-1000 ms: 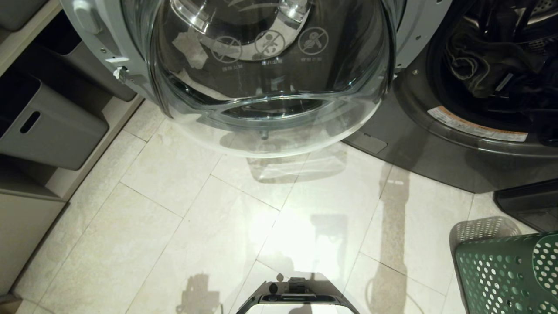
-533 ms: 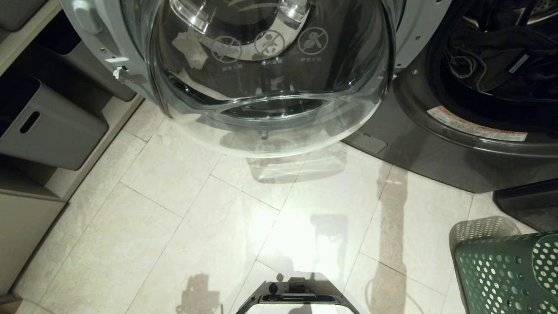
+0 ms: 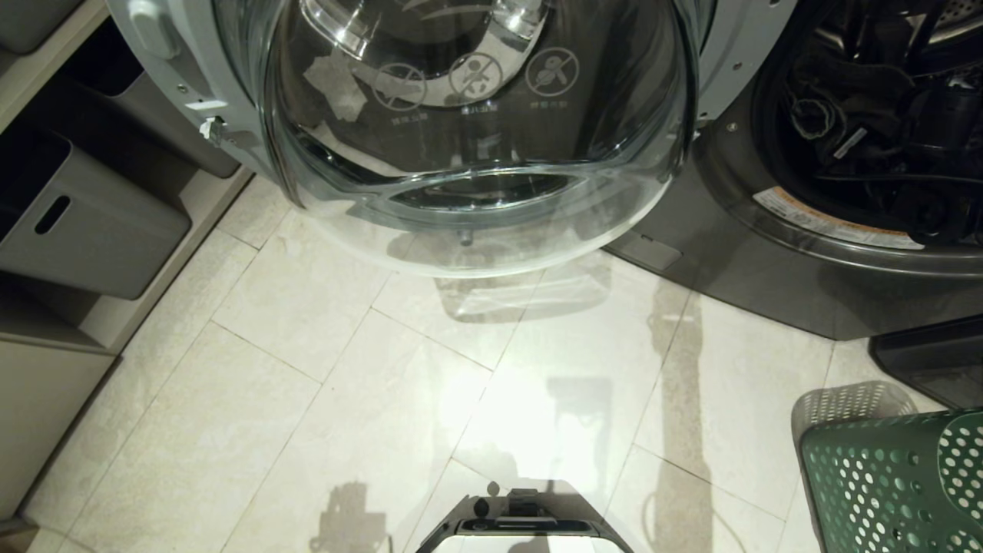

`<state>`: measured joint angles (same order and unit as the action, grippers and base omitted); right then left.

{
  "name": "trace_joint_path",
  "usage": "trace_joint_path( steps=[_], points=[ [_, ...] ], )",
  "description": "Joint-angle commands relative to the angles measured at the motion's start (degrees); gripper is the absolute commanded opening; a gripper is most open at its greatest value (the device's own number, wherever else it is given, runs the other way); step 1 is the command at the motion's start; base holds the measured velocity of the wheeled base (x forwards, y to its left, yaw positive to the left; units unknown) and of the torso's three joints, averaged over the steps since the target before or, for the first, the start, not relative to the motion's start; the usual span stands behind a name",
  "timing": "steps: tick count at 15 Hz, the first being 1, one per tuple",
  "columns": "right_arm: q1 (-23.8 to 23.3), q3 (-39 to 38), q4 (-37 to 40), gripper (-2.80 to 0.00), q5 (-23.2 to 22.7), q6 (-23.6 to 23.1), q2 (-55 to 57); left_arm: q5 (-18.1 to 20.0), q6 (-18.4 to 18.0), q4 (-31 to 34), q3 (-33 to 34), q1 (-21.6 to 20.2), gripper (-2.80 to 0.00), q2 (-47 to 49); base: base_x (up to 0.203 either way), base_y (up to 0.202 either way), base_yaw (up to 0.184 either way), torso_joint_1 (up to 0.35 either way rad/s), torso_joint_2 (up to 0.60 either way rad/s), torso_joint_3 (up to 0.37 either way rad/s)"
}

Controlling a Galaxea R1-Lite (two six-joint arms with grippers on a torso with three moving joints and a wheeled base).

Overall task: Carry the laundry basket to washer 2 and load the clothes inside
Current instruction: Close the washing machine door with the left hand

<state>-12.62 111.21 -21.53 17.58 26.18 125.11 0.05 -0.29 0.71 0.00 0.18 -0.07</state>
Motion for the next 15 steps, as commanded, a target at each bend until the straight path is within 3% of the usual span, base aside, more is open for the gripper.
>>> trace_joint_path(
  steps=[1,7,13,15],
  points=[
    [-0.05,0.14,1.21,-2.80,0.09,1.22,0.06,0.04,0.03,0.00,0.09,-0.01,-2.80,-0.10,0.000,0.000,0.000,0.000,0.00,0.000],
    [-1.13,1.38,-4.33,-2.80,-0.59,-0.86,-1.41,0.04,0.03,0.00,0.09,-0.01,-2.80,-0.10,0.000,0.000,0.000,0.000,0.00,0.000],
    [3.19,0.53,-27.06,-2.80,-1.38,-10.95,-4.38,-0.05,-0.02,0.00,0.09,-0.01,-2.80,-0.10,0.000,0.000,0.000,0.000,0.00,0.000],
    [3.49,-0.70,-29.70,-2.80,-1.06,-12.11,-3.38,0.04,0.03,0.00,0.09,-0.01,-2.80,-0.10,0.000,0.000,0.000,0.000,0.00,0.000]
  ],
)
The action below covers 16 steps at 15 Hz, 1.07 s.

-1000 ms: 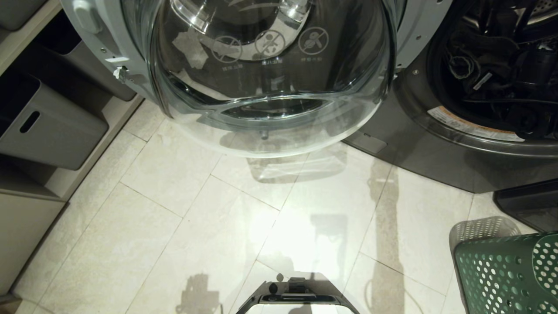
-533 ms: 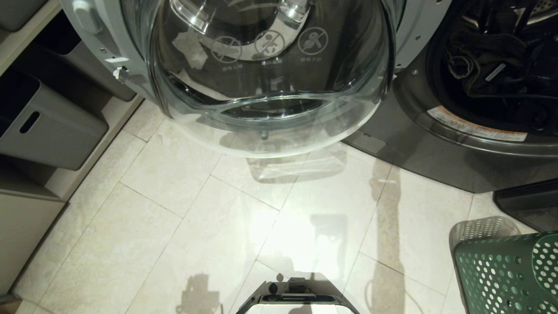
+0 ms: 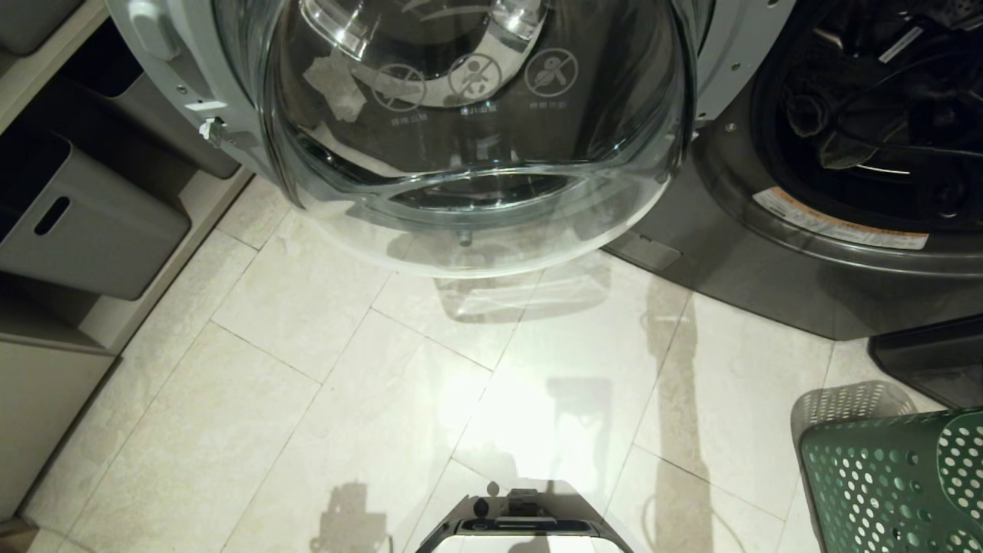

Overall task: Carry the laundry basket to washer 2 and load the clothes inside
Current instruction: Close the washing machine door with the left hand

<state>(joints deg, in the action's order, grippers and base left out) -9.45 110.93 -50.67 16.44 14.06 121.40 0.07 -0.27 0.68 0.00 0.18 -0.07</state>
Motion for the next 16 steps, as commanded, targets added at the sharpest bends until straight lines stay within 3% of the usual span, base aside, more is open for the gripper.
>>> trace_joint_path(
  steps=[1,6,9,12,14,16],
  points=[
    [0.13,-0.98,-0.51,-2.80,0.01,0.08,0.34,-0.07,0.00,0.02,0.09,-0.01,-2.80,-0.10,0.000,0.000,0.000,0.000,0.00,0.000],
    [-0.41,-10.21,4.89,-2.80,-0.33,1.28,-5.83,-0.06,0.00,0.02,0.09,-0.01,-2.80,-0.10,0.000,0.000,0.000,0.000,0.00,0.000],
    [-0.36,-14.70,27.42,-2.80,-1.15,7.24,-13.88,-0.02,0.00,0.02,0.09,-0.01,-2.80,-0.10,0.000,0.000,0.000,0.000,0.00,0.000],
    [-0.16,-20.26,51.99,-2.80,-6.75,9.16,-26.62,-0.01,0.00,0.02,0.09,-0.01,-2.80,-0.10,0.000,0.000,0.000,0.000,0.00,0.000],
    [1.51,-26.40,62.14,-2.80,-8.75,8.64,-35.43,-0.07,0.00,0.02,0.09,-0.01,-2.80,-0.10,0.000,0.000,0.000,0.000,0.00,0.000],
    [5.83,-36.56,69.67,-2.80,-9.14,2.80,-44.58,-0.05,0.00,0.02,0.09,-0.01,-2.80,-0.10,0.000,0.000,0.000,0.000,0.00,0.000]
  ],
)
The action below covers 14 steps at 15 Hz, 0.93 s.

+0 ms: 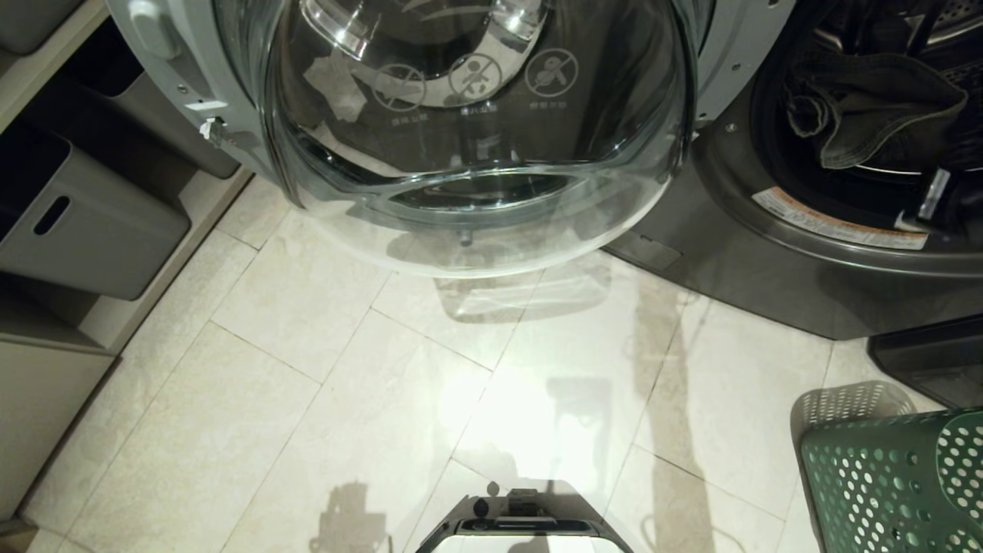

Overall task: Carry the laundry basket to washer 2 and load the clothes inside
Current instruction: Close the washing machine door with the left hand

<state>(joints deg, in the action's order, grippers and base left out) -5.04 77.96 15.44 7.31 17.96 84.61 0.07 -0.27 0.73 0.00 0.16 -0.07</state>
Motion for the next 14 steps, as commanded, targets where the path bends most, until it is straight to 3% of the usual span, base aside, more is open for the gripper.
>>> trace_joint_path(
  steps=[1,4,5,9,12,14],
  points=[
    [3.06,-7.13,5.73,-2.80,0.12,-5.76,-11.69,0.02,0.00,-0.03,0.09,0.02,-2.80,-0.10,0.000,0.000,0.000,0.000,0.00,0.000],
    [7.24,-21.90,9.40,-2.80,0.04,-24.06,-26.67,0.02,0.00,-0.03,0.09,0.02,-2.80,-0.10,0.000,0.000,0.000,0.000,0.00,0.000],
    [8.14,-26.29,9.82,-2.80,-0.07,-27.39,-30.37,0.02,0.00,-0.03,0.09,0.02,-2.80,-0.10,0.000,0.000,0.000,0.000,0.00,0.000],
    [9.61,-44.95,9.02,-2.80,-0.92,-30.96,-44.42,0.00,0.00,-0.03,0.09,0.02,-2.80,-0.10,0.000,0.000,0.000,0.000,0.00,0.000],
    [10.09,-61.56,3.18,-2.80,-4.47,-32.13,-56.75,0.01,0.00,-0.03,0.09,0.02,-2.80,-0.10,0.000,0.000,0.000,0.000,0.00,0.000],
    [10.48,-67.36,0.45,-2.80,-6.62,-31.60,-66.31,-0.06,0.09,-0.03,0.09,0.02,-2.80,-0.10,0.000,0.000,0.000,0.000,0.00,0.000]
  ],
)
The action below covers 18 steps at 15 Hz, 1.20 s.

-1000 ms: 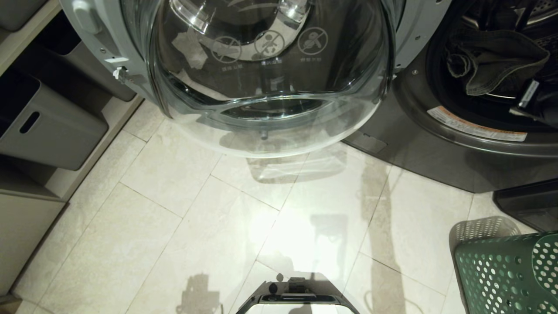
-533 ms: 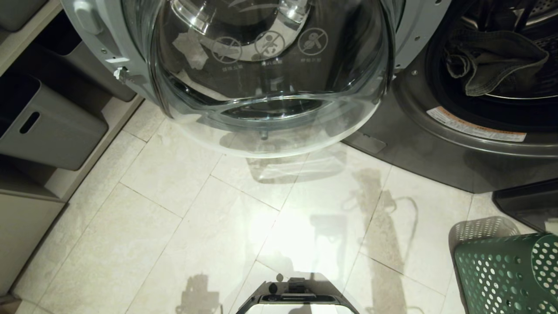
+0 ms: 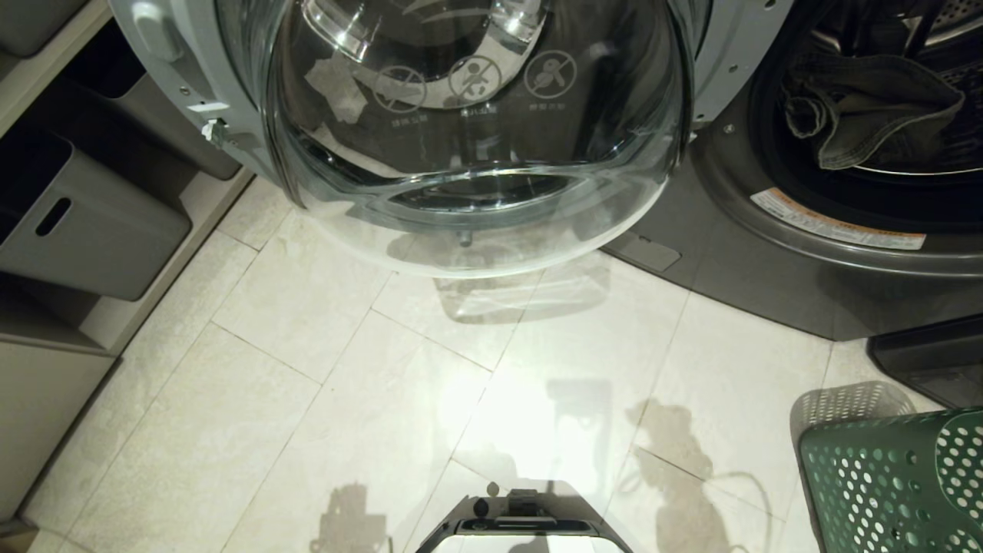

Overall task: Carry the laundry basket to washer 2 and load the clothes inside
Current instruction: Close the washing machine door with the left hand

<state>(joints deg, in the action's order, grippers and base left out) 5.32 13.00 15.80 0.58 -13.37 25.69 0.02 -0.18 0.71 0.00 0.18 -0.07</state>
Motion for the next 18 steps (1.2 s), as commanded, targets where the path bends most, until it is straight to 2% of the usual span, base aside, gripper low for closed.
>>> trace_joint_path(
  steps=[1,3,6,9,13,18],
  points=[
    [0.33,-4.62,-1.06,-2.80,-1.57,0.82,-9.83,0.00,0.01,0.00,0.09,-0.01,-2.80,-0.10,0.000,0.000,0.000,0.000,0.00,0.000],
    [0.63,-8.67,-5.00,-2.80,-4.38,4.00,-10.06,0.04,0.01,0.00,0.09,-0.01,-2.80,-0.10,0.000,0.000,0.000,0.000,0.00,0.000],
    [-0.87,-11.36,-12.27,-2.80,-4.49,4.70,-9.83,-0.02,0.01,0.00,0.09,-0.01,-2.80,-0.10,0.000,0.000,0.000,0.000,0.00,0.000],
    [-5.43,-11.50,-12.50,-2.80,-4.45,4.53,-12.36,-0.02,0.01,0.00,0.09,-0.01,-2.80,-0.10,0.000,0.000,0.000,0.000,0.00,0.000],
    [-5.29,-12.25,-14.50,-2.80,-4.31,3.22,-25.92,-0.02,0.01,0.00,0.09,-0.01,-2.80,-0.10,0.000,0.000,0.000,0.000,0.00,0.000],
    [-5.23,-13.00,-16.15,-2.80,-4.18,4.06,-25.69,-0.02,0.01,0.00,0.09,-0.01,-2.80,-0.10,0.000,0.000,0.000,0.000,0.00,0.000]
  ],
)
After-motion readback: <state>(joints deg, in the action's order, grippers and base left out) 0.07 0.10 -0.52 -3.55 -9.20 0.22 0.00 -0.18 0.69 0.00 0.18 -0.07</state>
